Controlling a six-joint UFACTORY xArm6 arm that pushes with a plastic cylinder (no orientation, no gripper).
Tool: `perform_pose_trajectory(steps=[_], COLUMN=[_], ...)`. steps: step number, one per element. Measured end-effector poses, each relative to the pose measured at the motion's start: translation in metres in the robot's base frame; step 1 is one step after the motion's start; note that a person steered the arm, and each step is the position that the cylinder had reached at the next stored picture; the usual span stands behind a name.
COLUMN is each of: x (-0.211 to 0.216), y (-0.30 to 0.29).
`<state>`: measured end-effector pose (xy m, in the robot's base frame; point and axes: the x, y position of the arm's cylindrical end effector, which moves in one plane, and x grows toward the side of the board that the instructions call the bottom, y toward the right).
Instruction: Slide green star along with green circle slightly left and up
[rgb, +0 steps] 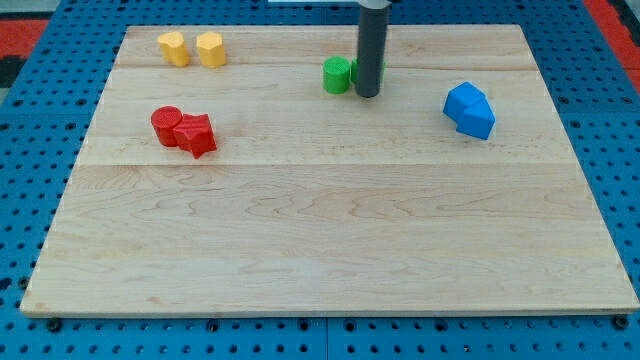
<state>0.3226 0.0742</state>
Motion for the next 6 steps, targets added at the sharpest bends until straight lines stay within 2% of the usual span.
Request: perform_pose_trajectory(steps=[3, 4, 5, 6], x=[-0.005, -0.002, -0.013, -0.039], y=[-0.046, 0.014, 0.048, 0.044])
